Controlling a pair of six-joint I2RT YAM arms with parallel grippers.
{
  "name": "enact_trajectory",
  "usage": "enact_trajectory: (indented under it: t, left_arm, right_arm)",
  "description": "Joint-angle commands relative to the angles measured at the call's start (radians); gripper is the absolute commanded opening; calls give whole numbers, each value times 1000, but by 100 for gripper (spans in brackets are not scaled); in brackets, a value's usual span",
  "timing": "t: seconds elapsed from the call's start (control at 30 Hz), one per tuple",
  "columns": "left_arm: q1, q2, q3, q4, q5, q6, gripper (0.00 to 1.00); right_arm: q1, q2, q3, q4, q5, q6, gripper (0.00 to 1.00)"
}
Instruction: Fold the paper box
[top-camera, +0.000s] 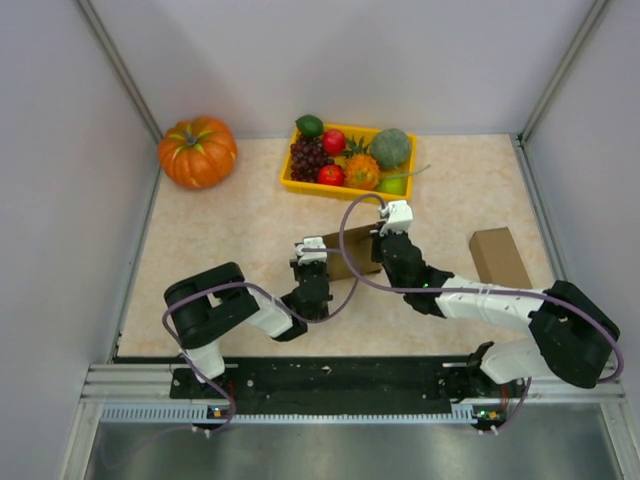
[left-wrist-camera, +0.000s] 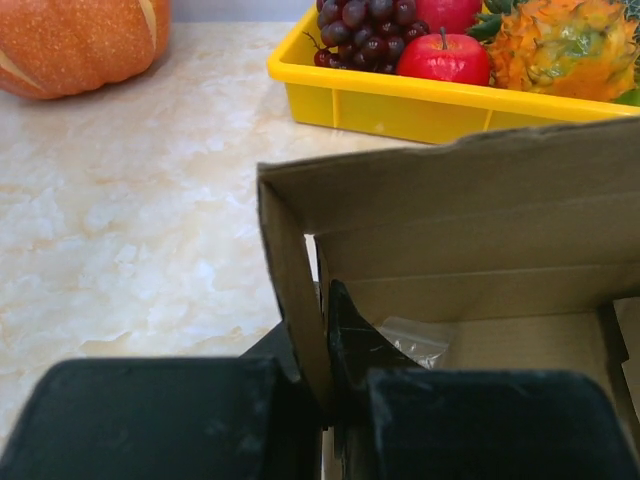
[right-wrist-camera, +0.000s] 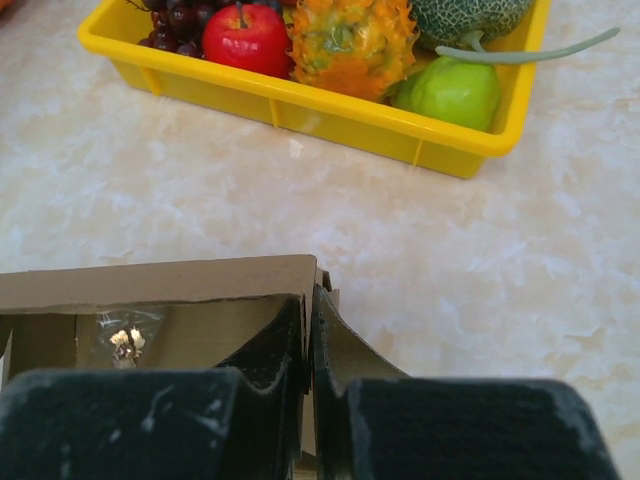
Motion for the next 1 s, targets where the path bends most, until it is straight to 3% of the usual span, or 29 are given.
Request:
enact_trajectory:
  t: [0.0, 0.1, 0.4, 0.6, 0.7, 0.87, 0.97]
  left_arm:
    - [-4, 27, 4, 138, 49, 52, 1]
    - [-4, 33, -15, 127, 49, 12, 0]
    - [-5, 84, -93, 241, 64, -19, 0]
    - [-7, 115, -134, 325, 60, -33, 0]
    - [-11, 145, -148, 396, 53, -8, 0]
    - [-45, 217, -99, 469, -11, 122, 0]
    - [-54, 239, -81, 469, -26, 138, 0]
  right_arm:
    - [30, 32, 10, 14, -12, 107, 0]
    - [59, 38, -39, 80, 7, 80, 0]
    - [103, 122, -245, 515, 35, -35, 0]
    - [123, 99, -239, 443, 73, 3, 0]
    - [122, 63, -249, 378, 66, 63, 5]
    - [123, -29, -246, 226, 40, 134, 21]
    - [123, -141, -229, 37, -3, 201, 30]
